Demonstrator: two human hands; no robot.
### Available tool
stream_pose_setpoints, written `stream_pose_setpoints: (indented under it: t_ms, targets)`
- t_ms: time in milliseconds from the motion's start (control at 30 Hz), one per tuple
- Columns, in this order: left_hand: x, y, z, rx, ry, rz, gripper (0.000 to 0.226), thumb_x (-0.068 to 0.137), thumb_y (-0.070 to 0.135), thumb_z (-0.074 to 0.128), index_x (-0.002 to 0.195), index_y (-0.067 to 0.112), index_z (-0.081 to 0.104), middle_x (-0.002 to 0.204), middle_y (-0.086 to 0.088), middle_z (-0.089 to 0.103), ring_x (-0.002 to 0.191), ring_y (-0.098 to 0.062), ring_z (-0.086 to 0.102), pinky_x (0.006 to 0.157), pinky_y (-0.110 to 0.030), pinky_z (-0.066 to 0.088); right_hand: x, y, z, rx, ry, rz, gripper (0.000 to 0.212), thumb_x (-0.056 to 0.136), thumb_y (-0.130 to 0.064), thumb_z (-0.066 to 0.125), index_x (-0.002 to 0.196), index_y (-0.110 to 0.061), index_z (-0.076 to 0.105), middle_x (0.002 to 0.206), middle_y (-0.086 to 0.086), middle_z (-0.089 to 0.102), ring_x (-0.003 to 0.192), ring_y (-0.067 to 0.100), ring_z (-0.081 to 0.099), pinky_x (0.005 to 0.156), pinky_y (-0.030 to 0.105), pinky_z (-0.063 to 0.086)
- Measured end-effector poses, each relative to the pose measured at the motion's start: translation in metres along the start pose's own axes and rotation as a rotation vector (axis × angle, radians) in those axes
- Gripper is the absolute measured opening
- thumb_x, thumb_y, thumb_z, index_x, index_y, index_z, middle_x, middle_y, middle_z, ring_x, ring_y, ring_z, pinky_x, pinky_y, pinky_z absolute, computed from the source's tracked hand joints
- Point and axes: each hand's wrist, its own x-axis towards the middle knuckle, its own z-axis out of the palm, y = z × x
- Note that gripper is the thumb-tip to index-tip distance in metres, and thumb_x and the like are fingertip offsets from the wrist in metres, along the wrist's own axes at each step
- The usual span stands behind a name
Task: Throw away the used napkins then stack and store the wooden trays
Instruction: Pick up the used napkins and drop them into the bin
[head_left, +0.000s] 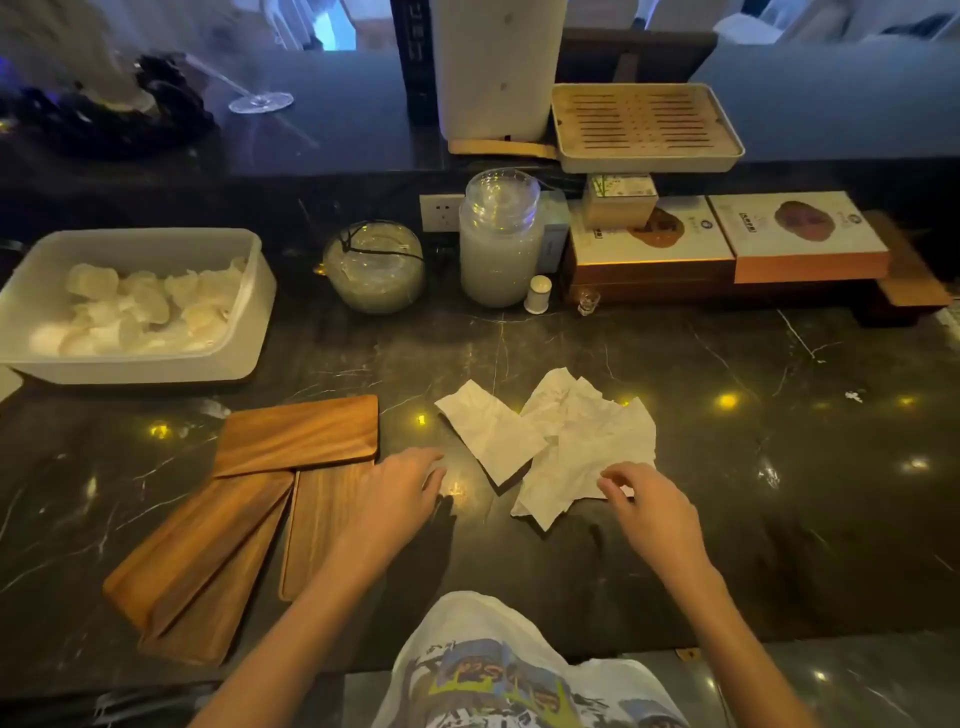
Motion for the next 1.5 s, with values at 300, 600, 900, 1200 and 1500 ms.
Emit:
stream_pose_setpoints:
  t_ms: [300,600,900,1200,1500]
  targets:
    - [0.099,0.021,0.067,0.101,-0.063,0.008,0.035,0.096,0.034,0.054,0.128,0.018,0.055,0.129,-0.004,0.061,0.118,-0.022,0.056,0.098,-0.036,0.044,0.066,-0.004,0.033,-0.087,-0.046,0.161,0.049,0.089,-0.039,0.065,0.133,-0.021,0.051,0.135,0.003,0.055,0.122,0.025,0.052,0.099,0.041,0.047]
    - [0.127,0.009,0.101,0.209,-0.233,-0.019,0.028,0.094,0.018,0.053,0.121,0.017,0.056,0.122,-0.006,0.057,0.113,-0.025,0.053,0.094,-0.038,0.044,0.089,0.013,0.054,-0.059,-0.126,0.143,0.059,0.092,-0.034,0.063,0.143,-0.019,0.039,0.137,0.006,0.056,0.122,0.027,0.055,0.098,0.041,0.048]
    - [0.118,-0.007,0.104,0.149,-0.141,-0.021,0.022,0.096,0.018,0.051,0.117,0.014,0.057,0.122,-0.007,0.057,0.113,-0.024,0.050,0.091,-0.035,0.046,0.089,0.020,0.047,0.048,0.017,0.125,0.041,0.096,-0.028,0.056,0.135,-0.017,0.052,0.128,0.008,0.063,0.114,0.026,0.061,0.097,0.040,0.050]
    - [0.061,-0.034,0.083,-0.220,-0.024,-0.192,0.037,0.090,0.010,0.053,0.126,0.014,0.048,0.120,-0.007,0.052,0.111,-0.024,0.051,0.091,-0.033,0.044,0.064,0.030,0.031,0.176,0.088,-0.009,0.033,0.099,-0.016,0.052,0.130,-0.017,0.061,0.107,0.002,0.052,0.088,0.009,0.050,0.075,0.008,0.038]
    - [-0.019,-0.048,0.072,-0.387,0.157,-0.289,0.013,0.093,0.013,0.050,0.095,0.026,0.053,0.108,0.004,0.032,0.094,-0.001,0.038,0.078,-0.019,0.033,0.023,0.049,0.043,0.451,-0.004,-0.006,0.033,0.098,-0.005,0.048,0.113,-0.025,0.071,0.133,0.000,0.056,0.127,0.021,0.050,0.099,0.025,0.042]
